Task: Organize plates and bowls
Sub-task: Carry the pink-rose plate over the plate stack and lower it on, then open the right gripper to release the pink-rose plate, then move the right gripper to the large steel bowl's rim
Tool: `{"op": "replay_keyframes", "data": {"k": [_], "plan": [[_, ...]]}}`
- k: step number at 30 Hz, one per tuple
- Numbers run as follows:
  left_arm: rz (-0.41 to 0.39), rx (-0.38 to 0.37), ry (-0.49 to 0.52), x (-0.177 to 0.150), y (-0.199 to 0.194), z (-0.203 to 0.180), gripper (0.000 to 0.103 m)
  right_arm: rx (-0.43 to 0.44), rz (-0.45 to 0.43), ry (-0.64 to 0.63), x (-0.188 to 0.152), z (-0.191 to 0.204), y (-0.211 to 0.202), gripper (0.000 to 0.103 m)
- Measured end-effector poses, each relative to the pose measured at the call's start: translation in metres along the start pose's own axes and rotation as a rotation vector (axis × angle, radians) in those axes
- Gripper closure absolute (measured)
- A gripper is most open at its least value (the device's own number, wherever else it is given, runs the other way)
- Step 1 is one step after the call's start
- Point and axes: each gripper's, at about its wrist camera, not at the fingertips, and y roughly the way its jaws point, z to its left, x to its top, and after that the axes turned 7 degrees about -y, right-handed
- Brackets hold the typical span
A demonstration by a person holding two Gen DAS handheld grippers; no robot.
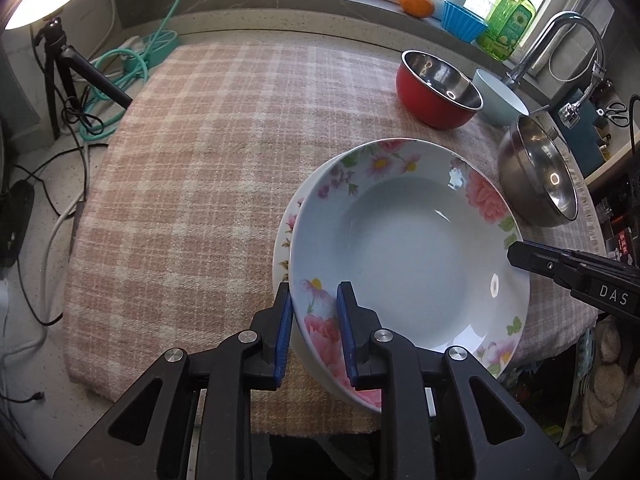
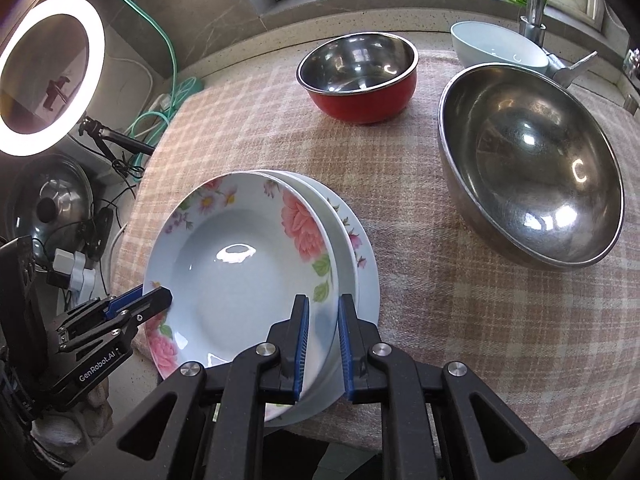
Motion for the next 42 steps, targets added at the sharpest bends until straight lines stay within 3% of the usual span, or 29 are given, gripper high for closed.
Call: {"op": "replay_keyframes", "data": {"k": [12,16,26,42], "plan": [[-0.003,-0.018,-0.023,0.001,-0.003,0.003,0.083,0.030,-0.041,0.043,0.003,-0.009,-0.010,0.086],[-0.012,-0.024,-0.043,0.000,-0.007,0.007,0.083,0.025,-0.050,0.045,0.003,-0.009,-0.011,0.070],[0.020,-0.070,-0.096,-0.002,-0.010,0.015,0.083,0.019,-0.058,0.067,0.003,-0.015,-0.012,0.068],[-0.073,-0.102,-0.124,0.018,-0.033,-0.001,0.083,0.011,-0.158,0.207,-0.017,-0.070,-0.060,0.068]]}}
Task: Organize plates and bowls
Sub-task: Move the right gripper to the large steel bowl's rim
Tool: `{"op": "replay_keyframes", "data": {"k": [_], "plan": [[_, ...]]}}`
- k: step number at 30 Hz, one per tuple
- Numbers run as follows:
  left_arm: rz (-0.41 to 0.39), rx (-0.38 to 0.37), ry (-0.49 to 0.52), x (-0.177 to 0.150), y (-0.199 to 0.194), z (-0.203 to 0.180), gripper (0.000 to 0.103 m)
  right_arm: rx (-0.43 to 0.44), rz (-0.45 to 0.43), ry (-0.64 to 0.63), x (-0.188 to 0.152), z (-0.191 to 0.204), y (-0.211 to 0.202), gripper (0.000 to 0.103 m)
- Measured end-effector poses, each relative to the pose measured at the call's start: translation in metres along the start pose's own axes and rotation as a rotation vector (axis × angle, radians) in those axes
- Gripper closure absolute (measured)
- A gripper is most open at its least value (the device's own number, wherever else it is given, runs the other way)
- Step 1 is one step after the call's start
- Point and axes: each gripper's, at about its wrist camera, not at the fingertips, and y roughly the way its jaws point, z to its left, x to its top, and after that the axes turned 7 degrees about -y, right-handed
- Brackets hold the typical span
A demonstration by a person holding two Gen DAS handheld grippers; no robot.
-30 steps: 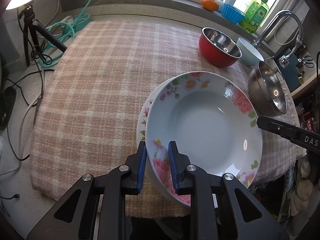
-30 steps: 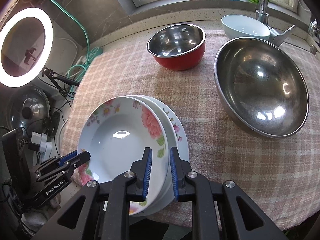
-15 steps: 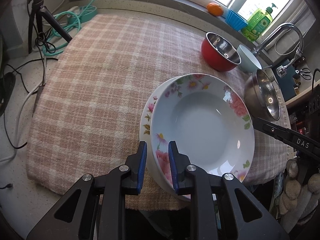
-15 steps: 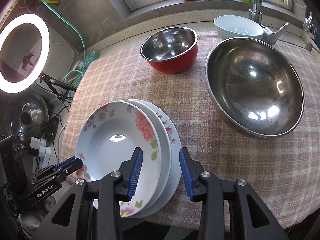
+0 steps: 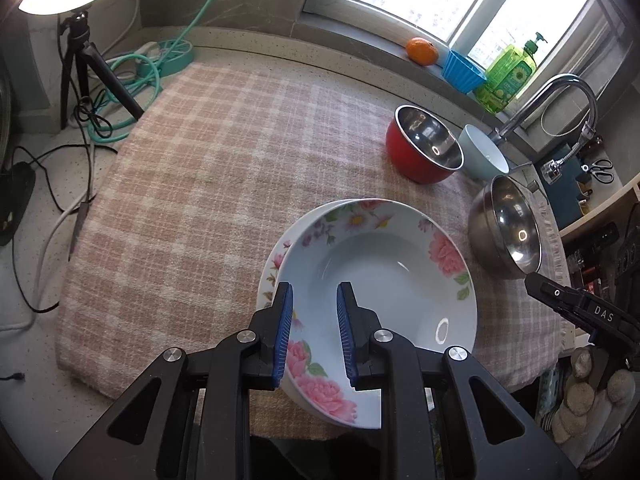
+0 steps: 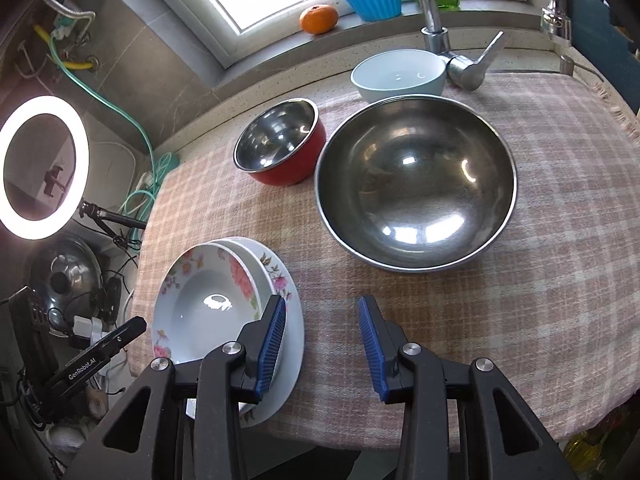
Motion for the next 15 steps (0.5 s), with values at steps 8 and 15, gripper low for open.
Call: {"op": "replay_keyframes", "data": {"k": [8,15], "plan": [[0.008,-0.069,0.034,0.005,0.008,-0.039,0.083,-0.035,-0.044,0.047,0.015,-0.041,-0.020,0.068],[0.033,-0.118,0.082,0.006,0.026,-0.082,0.083,-0.076,-0.052,0.053,0.034,-0.076,-0.025,0.068]]}}
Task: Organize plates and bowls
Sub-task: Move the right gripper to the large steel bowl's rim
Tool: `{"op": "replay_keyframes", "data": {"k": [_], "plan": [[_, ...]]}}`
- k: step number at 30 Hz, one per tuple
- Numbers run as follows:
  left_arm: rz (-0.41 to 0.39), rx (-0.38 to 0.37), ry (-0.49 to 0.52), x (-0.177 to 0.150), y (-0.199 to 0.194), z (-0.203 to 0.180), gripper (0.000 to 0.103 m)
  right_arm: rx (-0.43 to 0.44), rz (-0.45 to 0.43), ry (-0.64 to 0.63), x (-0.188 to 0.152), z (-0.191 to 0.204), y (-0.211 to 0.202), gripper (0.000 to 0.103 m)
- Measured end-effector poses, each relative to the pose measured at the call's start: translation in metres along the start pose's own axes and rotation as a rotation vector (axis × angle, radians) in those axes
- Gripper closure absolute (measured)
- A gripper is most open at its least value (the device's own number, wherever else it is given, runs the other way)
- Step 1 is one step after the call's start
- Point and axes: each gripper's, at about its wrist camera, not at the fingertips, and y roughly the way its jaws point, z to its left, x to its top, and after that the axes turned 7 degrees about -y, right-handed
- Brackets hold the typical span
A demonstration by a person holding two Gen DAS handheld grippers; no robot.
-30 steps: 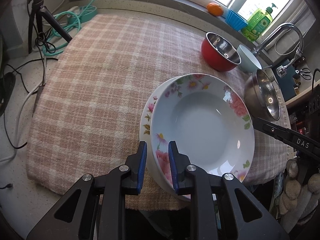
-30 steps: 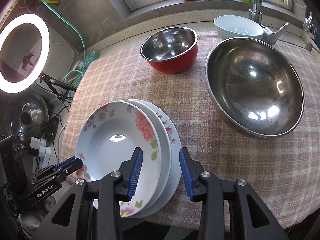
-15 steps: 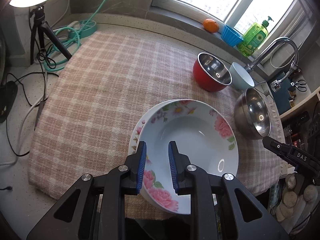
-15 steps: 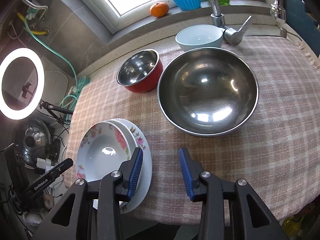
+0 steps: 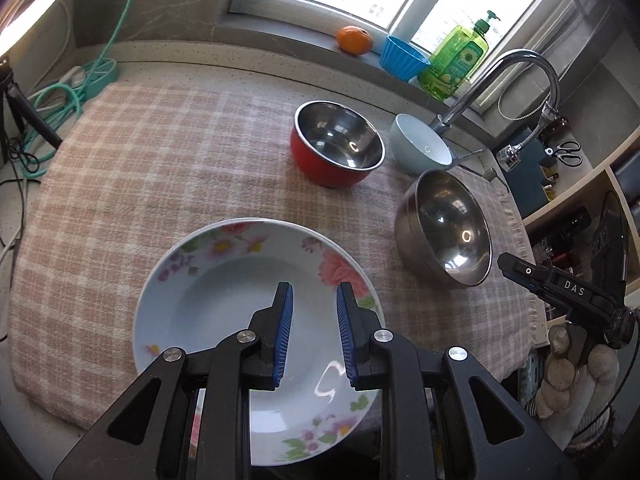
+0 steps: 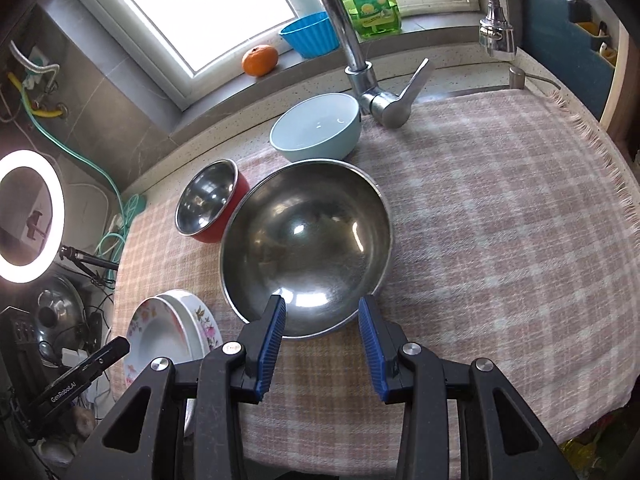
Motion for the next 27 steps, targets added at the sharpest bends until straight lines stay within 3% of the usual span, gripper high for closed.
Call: {"op": "replay_keyframes", "data": {"k": [10,24,27], "plan": [[0.066,-0.051,0.044,0.015,0.050,-0.052,0.083,0.003,0.044,-0.015,0.023,-0.031,0.023,0.068],[0.152,-0.050,0.076,0.037,0.101,-0.081,0.083,0.030,0.132,-0.019,0.040,-0.044,0.059,0.069],[0.167,-0.054,0.080,0.037,0.106,-0.081,0.083,0.035,0.147,-0.025,0.040,-0.043,0.062,0.078]]}}
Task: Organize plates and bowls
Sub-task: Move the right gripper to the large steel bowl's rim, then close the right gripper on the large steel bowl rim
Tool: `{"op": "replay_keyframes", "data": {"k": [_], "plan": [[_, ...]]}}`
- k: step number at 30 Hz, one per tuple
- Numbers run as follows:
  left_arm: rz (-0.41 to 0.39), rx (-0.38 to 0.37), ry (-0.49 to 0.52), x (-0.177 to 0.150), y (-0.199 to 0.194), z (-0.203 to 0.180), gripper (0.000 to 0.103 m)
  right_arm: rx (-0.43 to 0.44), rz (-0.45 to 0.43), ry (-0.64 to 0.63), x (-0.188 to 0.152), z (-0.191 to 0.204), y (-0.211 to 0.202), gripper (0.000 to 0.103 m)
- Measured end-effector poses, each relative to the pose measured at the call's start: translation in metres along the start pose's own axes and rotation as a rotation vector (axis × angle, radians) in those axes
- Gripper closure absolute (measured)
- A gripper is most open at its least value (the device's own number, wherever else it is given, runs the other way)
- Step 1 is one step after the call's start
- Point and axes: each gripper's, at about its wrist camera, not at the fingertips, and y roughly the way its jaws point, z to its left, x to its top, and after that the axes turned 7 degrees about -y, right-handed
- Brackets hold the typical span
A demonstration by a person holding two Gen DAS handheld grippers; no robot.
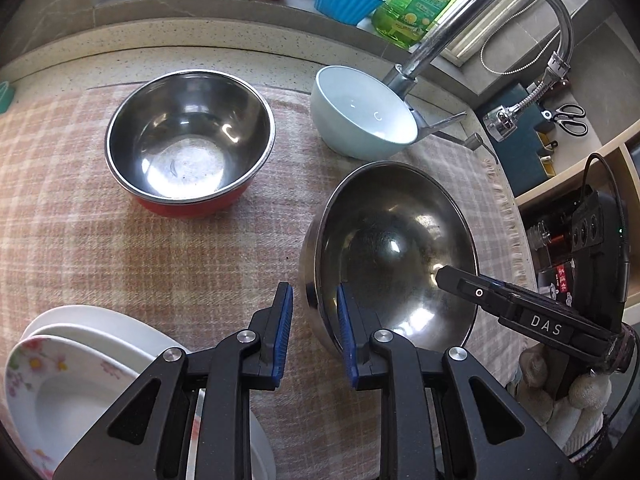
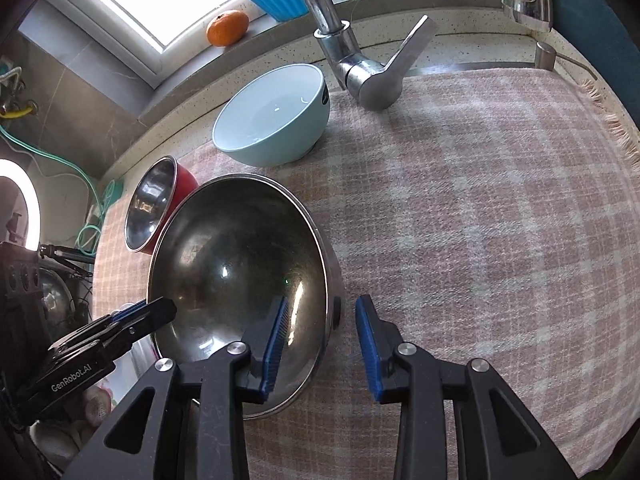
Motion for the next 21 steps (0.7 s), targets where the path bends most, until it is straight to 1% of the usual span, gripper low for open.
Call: {"op": "replay_keyframes", "data": {"k": [1,3,7,13,21], "plan": [[0.005,-0.006,0.000,0.000,0.001,0.000,0.083,-0.002,0.007,-0.002,0.000,0.001,0.001,0.081],[0.012,-0.008,0.005,0.000,0.002,0.000,0.086,-0.015,0.009,-0.010,-0.001,0.003,0.002,0.081],[0.014,-0.005,0.007,-0.002,-0.001,0.002,0.086,-0.031,0.014,-0.014,-0.001,0.006,0.003,0.083],[0.015,-0.006,0.003,-0.006,-0.008,0.004,0.086,-0.037,0.027,-0.013,-0.007,0.013,0.001,0.084],[0.024,-0.011,0.014,-0.022,-0.018,0.007,0.086,-0.030,0.025,-0.016,-0.024,0.022,-0.010,0.084]]}}
